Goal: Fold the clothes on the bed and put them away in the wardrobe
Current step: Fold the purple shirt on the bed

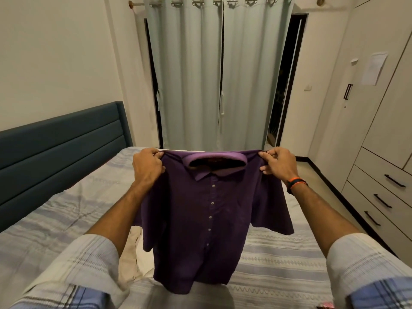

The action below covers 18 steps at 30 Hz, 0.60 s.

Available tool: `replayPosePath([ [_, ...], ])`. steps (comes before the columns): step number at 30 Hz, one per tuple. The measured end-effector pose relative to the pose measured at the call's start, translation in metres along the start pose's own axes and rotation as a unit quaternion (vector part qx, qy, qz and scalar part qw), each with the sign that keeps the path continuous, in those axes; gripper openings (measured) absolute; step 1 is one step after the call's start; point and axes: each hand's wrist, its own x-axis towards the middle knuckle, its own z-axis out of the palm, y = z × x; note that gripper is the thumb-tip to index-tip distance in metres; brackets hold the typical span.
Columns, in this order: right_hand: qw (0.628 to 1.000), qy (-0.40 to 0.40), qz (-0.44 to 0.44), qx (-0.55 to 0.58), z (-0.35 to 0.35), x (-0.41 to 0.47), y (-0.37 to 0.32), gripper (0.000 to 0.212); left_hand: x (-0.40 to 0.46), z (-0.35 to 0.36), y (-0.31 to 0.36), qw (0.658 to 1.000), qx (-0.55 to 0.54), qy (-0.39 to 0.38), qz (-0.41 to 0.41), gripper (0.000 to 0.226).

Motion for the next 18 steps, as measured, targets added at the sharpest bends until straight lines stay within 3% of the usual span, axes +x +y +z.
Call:
replayPosePath([
  [8, 0.996, 0.084, -0.019, 0.022, -0.010, 0.001, 0.006, 0.025, -0.008, 0.021, 0.018, 0.996, -0.055, 0.061, 0.036, 0.024],
  [18, 0.981, 0.174, -0.083, 0.032, -0.019, -0.002, -0.012, 0.015, 0.001, 0.031, 0.025, 0.984, -0.114, 0.084, 0.105, 0.027],
])
